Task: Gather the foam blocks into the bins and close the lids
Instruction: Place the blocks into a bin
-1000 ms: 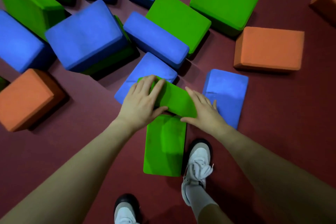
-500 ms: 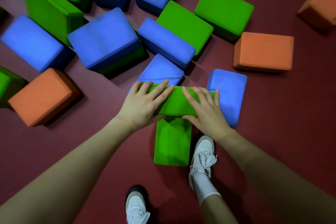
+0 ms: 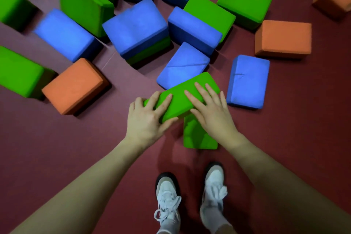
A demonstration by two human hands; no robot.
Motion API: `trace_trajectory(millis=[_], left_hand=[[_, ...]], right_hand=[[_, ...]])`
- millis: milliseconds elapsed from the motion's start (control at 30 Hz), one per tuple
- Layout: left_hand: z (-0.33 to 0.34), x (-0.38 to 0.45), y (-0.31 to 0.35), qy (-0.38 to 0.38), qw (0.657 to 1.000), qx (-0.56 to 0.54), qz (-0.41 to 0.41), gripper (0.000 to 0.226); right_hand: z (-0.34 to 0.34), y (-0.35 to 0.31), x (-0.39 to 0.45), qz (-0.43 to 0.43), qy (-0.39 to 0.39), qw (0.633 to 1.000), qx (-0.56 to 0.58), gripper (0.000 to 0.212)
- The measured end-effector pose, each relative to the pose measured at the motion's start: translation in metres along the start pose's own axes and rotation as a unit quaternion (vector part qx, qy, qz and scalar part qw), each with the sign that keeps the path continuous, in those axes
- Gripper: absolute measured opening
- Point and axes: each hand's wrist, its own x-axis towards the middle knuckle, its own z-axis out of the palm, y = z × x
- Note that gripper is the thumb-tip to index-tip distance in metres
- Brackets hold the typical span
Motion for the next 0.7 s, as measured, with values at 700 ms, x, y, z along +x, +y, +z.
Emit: trace_trajectory(millis=[700], left_hand=[[0.163,-0.06,0.079,-0.189,0.945,-0.004,-0.265,0.078]], right_hand=[[0.16,0.07,-0.102,0.254,-0.147,0.956,0.026,0.071]])
